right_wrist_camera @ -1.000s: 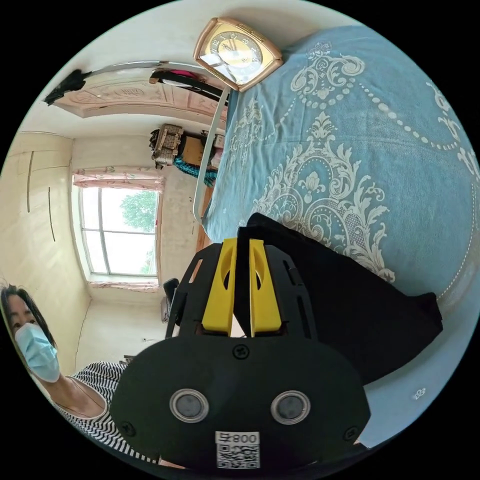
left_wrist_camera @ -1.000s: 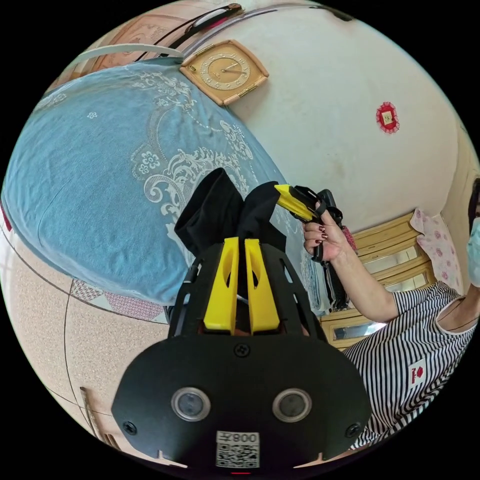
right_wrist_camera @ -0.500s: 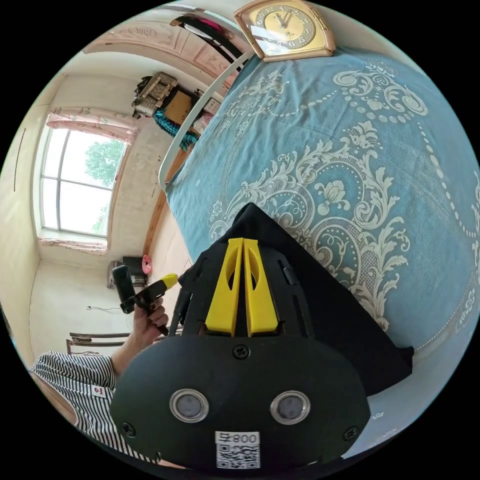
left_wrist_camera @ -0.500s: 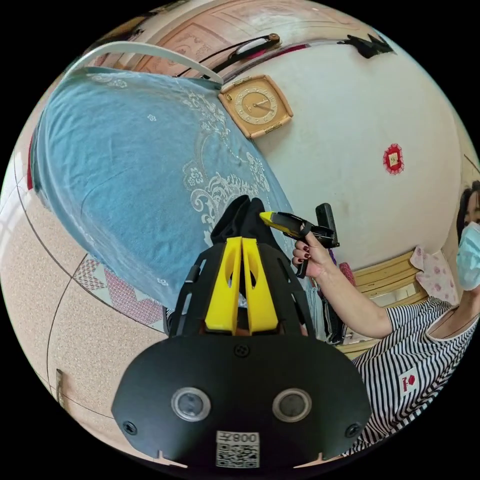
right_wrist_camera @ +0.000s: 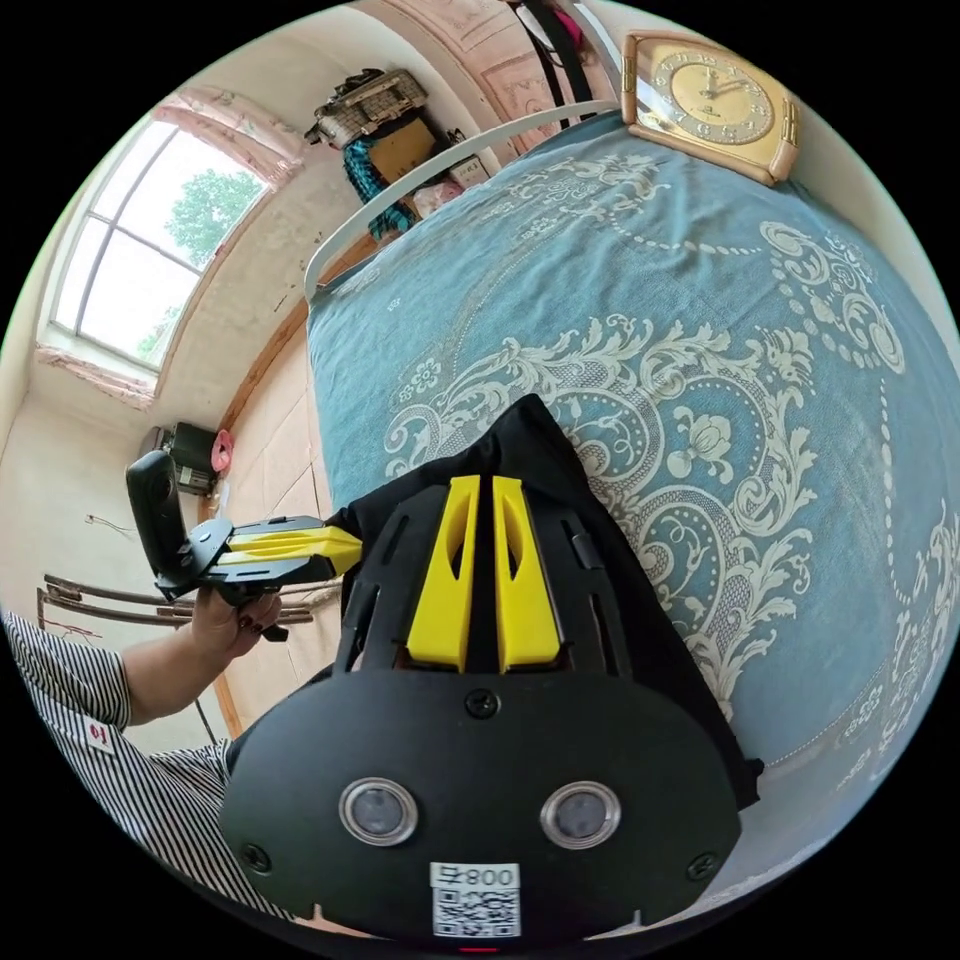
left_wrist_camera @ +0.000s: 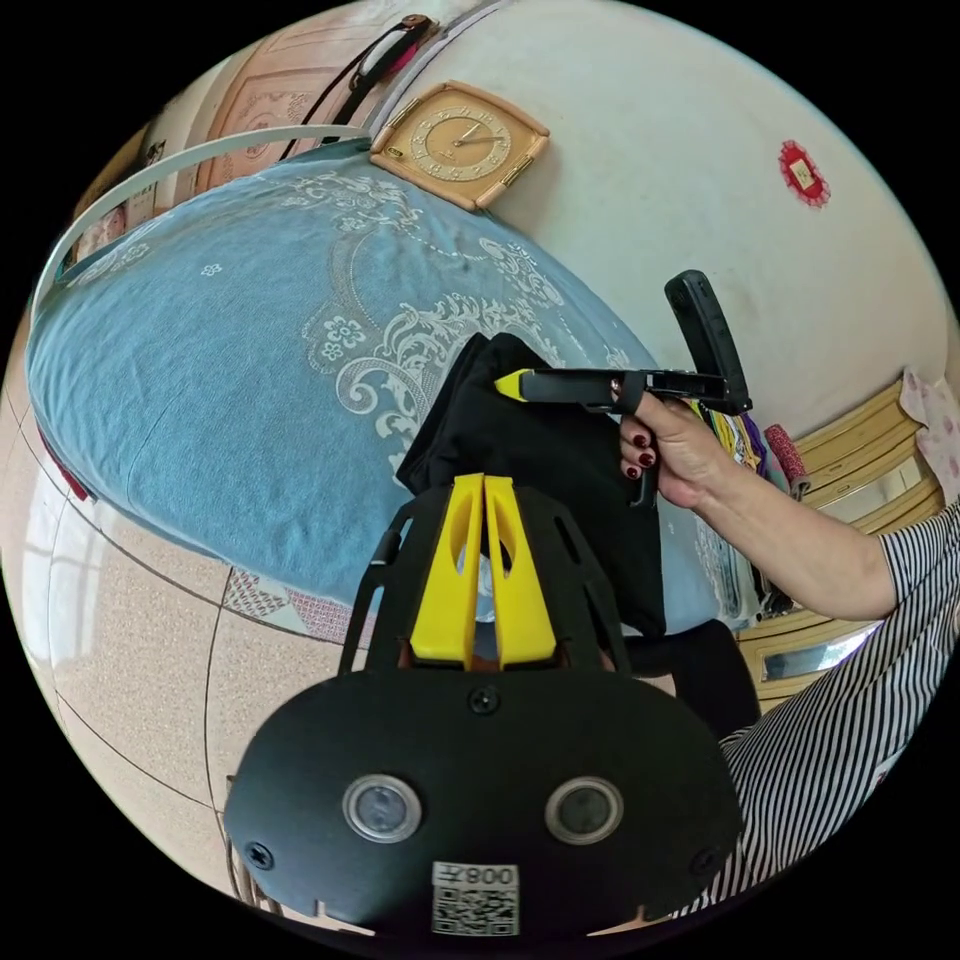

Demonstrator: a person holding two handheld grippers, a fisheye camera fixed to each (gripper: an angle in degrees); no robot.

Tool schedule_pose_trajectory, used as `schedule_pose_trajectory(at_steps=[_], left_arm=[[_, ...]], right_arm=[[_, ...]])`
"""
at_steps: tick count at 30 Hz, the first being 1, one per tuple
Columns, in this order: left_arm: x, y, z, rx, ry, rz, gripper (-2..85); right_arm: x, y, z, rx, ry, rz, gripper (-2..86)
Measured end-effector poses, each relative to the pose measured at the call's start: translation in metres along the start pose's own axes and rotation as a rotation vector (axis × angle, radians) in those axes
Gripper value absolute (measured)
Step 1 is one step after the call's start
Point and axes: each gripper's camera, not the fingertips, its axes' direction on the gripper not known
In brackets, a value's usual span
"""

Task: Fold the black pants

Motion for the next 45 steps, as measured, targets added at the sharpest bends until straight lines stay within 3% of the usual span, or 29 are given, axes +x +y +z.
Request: schedule_pose_trajectory(at_steps=[8,10,14,17,21,30,35,40,45], left_arm=[[0.03,0.002,0.002,0.034,-0.08,0.059,0.1],[0.047,0.003,-0.004,0.094,-0.145,0.116,0.1],[0.051,0.0,0.017,0.016,-0.213,0.13,0.1],[0.05,-0.002,0.025,0.0,-0.186,0.106,0.1],[0.056,0.0,0.028,0.01,-0.192,0.105,0.0],[0.053,-0.008,0.044,0.002,-0.147,0.071,0.1],[0.061,-0.009,0.04,0.013,-0.159,0.085,0.4],[0.073,0.001,0.048,-0.085,0.01,0.124,2.0],[0.088,0.007,0.079,-0.236,0.236,0.121,4.6]], right_arm=[[-0.018,-0.008,-0.015,-0.004,0.003,-0.014,0.5],[-0.023,-0.008,-0.029,0.076,0.034,-0.026,0.4],[-0.022,-0.021,-0.017,0.005,0.096,-0.03,0.2],[-0.01,-0.026,-0.021,0.014,-0.019,0.037,0.1],[-0.014,-0.018,-0.043,0.104,0.022,0.007,0.1],[0.023,-0.021,-0.002,-0.032,0.023,0.048,0.1],[0.038,0.008,-0.02,0.054,0.009,0.059,0.1],[0.068,0.083,-0.043,0.14,-0.091,0.139,0.3],[0.105,0.199,-0.035,0.155,-0.249,0.352,1.6]])
